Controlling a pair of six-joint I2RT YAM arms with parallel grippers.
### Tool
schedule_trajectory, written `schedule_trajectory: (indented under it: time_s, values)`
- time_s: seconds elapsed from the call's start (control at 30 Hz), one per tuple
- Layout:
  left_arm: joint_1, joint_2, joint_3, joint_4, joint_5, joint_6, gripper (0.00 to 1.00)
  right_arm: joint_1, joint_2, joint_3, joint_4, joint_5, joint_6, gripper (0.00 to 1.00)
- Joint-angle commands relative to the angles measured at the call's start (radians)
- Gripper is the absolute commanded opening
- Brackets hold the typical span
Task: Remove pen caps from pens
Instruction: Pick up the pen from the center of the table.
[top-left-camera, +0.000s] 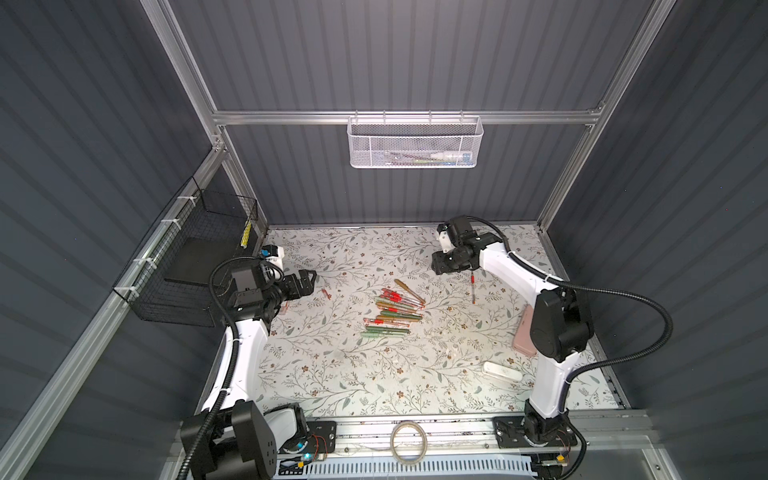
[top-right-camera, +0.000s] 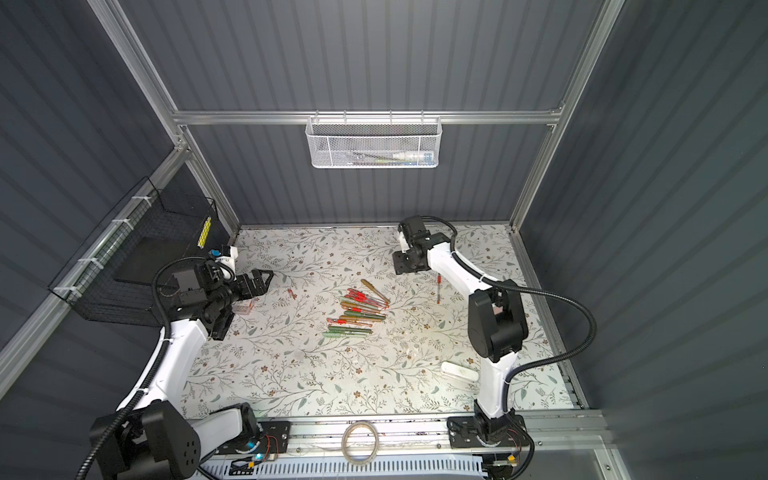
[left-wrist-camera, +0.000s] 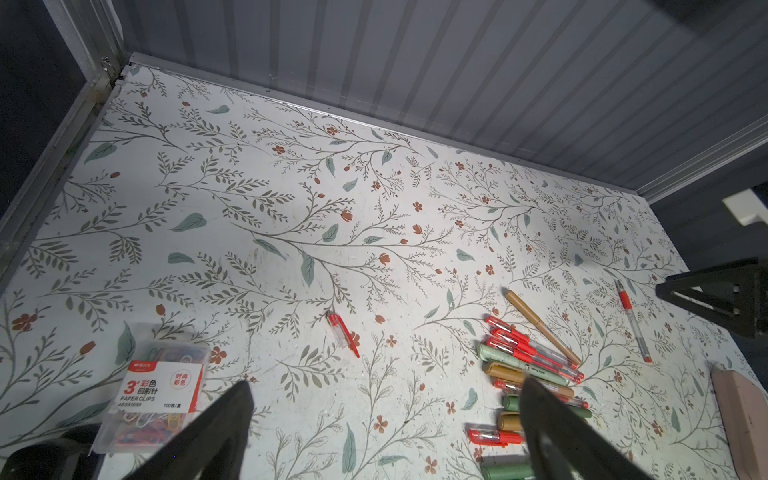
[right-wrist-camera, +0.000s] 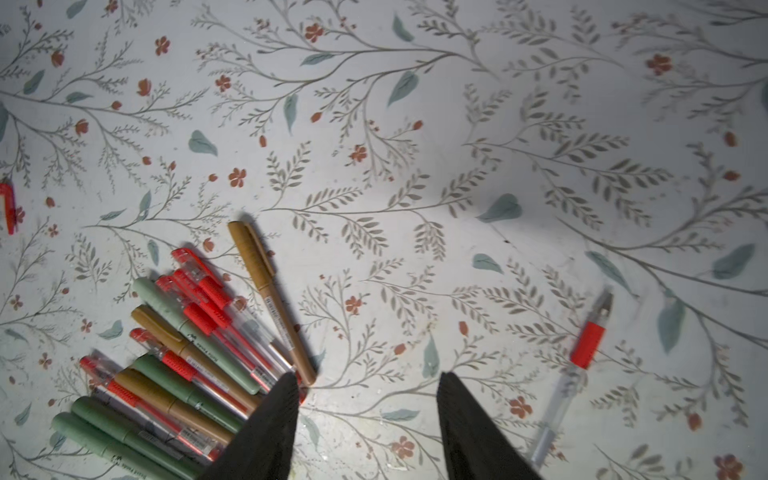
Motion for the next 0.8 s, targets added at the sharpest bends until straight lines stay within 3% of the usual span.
schedule_trajectory:
  time_s: [0.0,0.17,0.3,0.77]
  values:
    - [0.006,-0.014,-0.005,-0.001,0.018,0.008,1.00,0.043,0.083,0.067,-0.049,-0.014,-0.019,0.53]
    - [0.006,-0.019,-0.015,0.012,0.020,0.007,1.00,0.092,0.182,0.151,-0.077,-0.019,-0.050,0.46]
    - [0.006,-0.014,0.000,-0.006,0.011,0.011,1.00,0.110,0.253,0.211,-0.118,-0.031,-0.058,0.45]
    - [0.006,-0.009,0.000,-0.005,0.014,0.005,1.00,0.120,0.341,0.202,-0.114,-0.009,-0.062,0.40]
